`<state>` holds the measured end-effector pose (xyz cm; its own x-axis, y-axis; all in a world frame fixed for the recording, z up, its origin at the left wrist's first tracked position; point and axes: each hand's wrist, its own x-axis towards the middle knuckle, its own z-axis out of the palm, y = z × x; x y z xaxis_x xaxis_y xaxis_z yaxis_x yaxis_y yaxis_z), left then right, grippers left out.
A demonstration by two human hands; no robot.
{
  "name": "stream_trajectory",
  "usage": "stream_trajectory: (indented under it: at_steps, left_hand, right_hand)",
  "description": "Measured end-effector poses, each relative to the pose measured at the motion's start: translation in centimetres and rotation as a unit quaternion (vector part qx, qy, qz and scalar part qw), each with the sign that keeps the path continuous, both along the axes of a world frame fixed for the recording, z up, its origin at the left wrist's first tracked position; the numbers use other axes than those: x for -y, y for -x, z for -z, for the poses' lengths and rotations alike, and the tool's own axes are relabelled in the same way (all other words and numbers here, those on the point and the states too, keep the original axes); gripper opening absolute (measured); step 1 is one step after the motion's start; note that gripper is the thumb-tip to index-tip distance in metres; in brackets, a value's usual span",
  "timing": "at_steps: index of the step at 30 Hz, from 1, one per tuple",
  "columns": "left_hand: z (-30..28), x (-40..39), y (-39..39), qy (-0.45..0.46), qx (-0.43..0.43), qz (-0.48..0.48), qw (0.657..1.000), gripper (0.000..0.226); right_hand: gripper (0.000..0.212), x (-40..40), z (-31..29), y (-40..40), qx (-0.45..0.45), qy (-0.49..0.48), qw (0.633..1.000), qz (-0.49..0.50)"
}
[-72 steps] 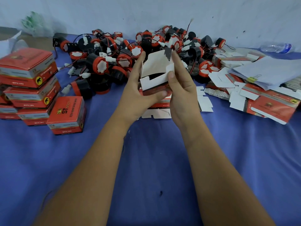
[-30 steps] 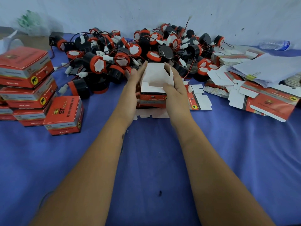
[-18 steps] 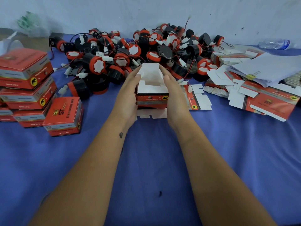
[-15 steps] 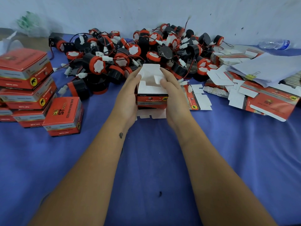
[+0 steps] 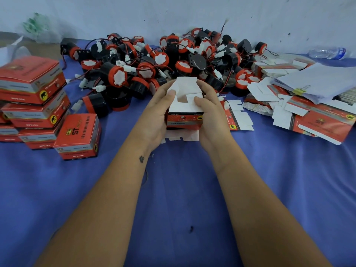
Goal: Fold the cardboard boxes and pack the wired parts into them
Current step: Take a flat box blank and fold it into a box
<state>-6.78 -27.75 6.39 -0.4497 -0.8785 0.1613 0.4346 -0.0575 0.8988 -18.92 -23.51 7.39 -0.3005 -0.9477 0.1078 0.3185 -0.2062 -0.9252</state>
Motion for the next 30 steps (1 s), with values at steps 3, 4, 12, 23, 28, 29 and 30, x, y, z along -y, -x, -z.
stream_trajectory:
  at_steps: [3, 4, 12, 23, 28, 29, 30]
  left_hand:
    - [-0.1, -0.2, 0.0, 0.003, 0.001, 0.012, 1.0, 0.032]
    - [-0.1, -0.2, 0.0, 0.003, -0.002, 0.015, 1.0, 0.031]
    - [0.1, -0.1, -0.1, 0.003, -0.007, 0.014, 1.0, 0.027]
    - [0.1, -0.1, -0.8, -0.003, 0.008, 0.028, 1.0, 0.038]
    - [0.2, -0.1, -0.5, 0.015, 0.012, 0.009, 1.0, 0.031]
    - [0.2, -0.2, -0.3, 0.02, 0.011, -0.007, 1.0, 0.031]
    - [0.3, -0.3, -0.1, 0.023, 0.009, -0.026, 0.999, 0.032]
  right_hand:
    - [0.037, 0.0, 0.0, -0.2, 0.015, -0.011, 0.999, 0.026]
    - [0.036, 0.0, 0.1, -0.3, 0.012, -0.013, 0.999, 0.036]
    - [0.028, 0.0, 0.1, -0.6, 0.021, -0.024, 0.997, 0.068]
    - [0.01, -0.1, -0.4, 0.9, 0.02, -0.06, 0.998, 0.025]
    - [0.015, -0.1, -0.3, 0.1, 0.012, -0.022, 0.998, 0.059]
    - [0.019, -0.1, -0.3, -0.1, 0.022, -0.006, 0.998, 0.054]
    - [0.024, -0.2, -0.4, -0.2, 0.034, 0.007, 0.998, 0.045]
